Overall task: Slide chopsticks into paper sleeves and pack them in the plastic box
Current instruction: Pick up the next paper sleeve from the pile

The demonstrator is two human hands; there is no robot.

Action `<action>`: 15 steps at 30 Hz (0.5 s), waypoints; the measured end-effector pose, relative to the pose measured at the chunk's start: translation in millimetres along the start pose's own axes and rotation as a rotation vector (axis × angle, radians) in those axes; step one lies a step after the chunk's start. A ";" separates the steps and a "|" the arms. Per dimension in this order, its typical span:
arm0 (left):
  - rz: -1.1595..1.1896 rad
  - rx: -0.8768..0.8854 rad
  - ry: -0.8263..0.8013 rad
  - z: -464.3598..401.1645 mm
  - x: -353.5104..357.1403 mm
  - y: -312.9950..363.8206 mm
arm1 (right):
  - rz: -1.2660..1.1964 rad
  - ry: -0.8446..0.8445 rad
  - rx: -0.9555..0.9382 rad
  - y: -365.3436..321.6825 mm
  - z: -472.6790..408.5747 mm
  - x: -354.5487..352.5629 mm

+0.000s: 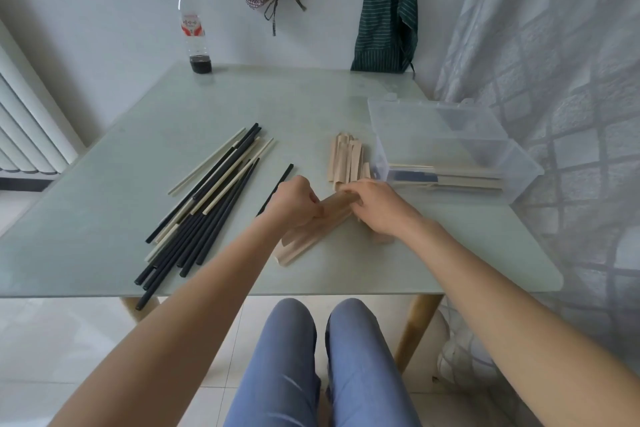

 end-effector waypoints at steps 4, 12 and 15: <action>0.182 0.051 -0.001 3.3 -11.1 -0.7 | -0.035 0.099 0.018 -9.5 -0.6 -17.3; 0.572 0.188 0.093 19.9 -42.7 7.5 | -1.134 0.098 0.251 -21.6 -11.1 -15.2; 0.572 0.172 0.065 22.9 -50.4 -1.2 | -1.176 0.093 0.258 -38.9 -14.9 -12.7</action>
Point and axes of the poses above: each hand's wrist, its own z-axis away from the middle knuckle, its own x-axis out of the palm, y = z × x, the point moved 8 cm from there along -z, towards the middle knuckle, and after that the axes turned 13 degrees about z, right-handed, at the moved point
